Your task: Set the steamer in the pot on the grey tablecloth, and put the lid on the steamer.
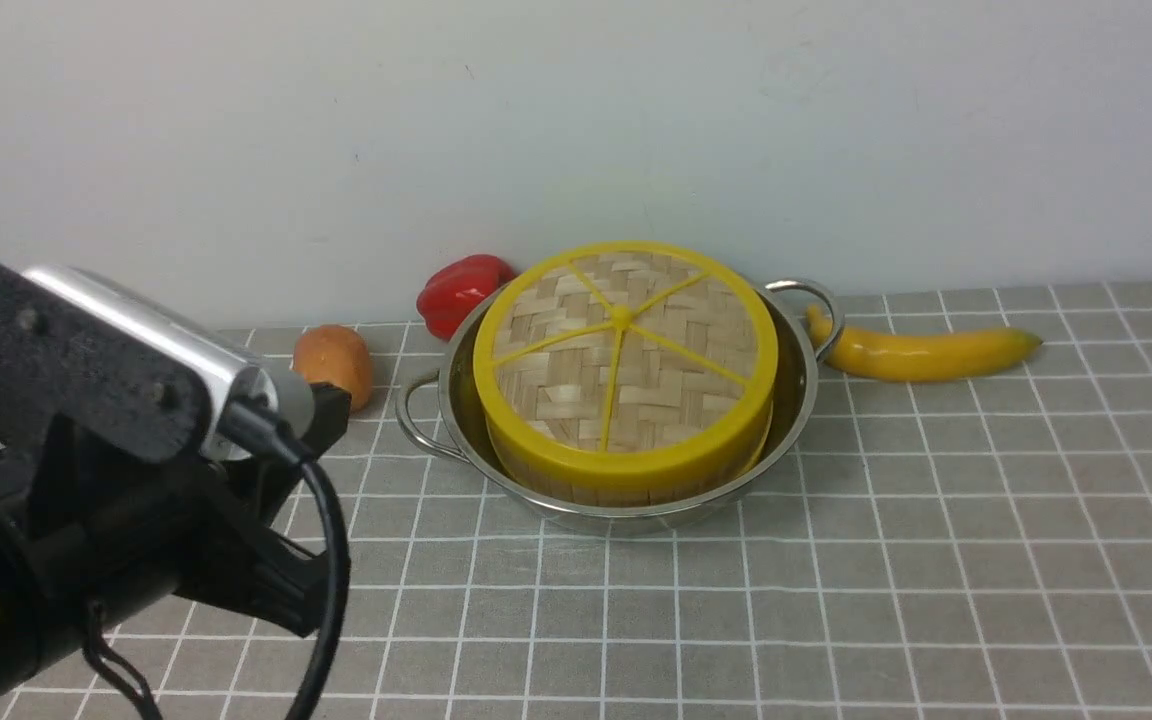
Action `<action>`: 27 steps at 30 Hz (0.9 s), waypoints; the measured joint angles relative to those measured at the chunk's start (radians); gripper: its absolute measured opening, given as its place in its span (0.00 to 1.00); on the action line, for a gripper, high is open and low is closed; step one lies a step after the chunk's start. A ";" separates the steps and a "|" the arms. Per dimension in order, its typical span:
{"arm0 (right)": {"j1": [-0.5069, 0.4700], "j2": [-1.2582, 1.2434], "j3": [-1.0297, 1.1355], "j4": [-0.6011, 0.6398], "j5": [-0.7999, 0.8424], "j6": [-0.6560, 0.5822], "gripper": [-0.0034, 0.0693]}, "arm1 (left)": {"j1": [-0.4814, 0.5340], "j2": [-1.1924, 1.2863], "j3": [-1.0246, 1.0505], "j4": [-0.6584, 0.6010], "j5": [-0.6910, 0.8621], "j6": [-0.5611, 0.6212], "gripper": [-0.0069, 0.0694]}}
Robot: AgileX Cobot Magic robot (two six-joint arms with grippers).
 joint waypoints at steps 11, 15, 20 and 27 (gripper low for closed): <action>0.000 0.000 0.000 0.117 0.001 0.000 0.06 | 0.000 0.018 0.003 -0.001 -0.011 -0.001 0.09; 0.000 0.000 0.000 0.151 0.001 0.000 0.08 | 0.021 -0.031 0.028 0.041 -0.011 0.048 0.10; 0.000 0.000 0.000 0.177 0.001 0.000 0.11 | 0.183 -0.201 0.143 0.095 -0.011 0.099 0.11; 0.000 0.000 0.000 0.201 0.001 0.001 0.16 | 0.452 -0.552 0.396 0.104 -0.009 0.093 0.13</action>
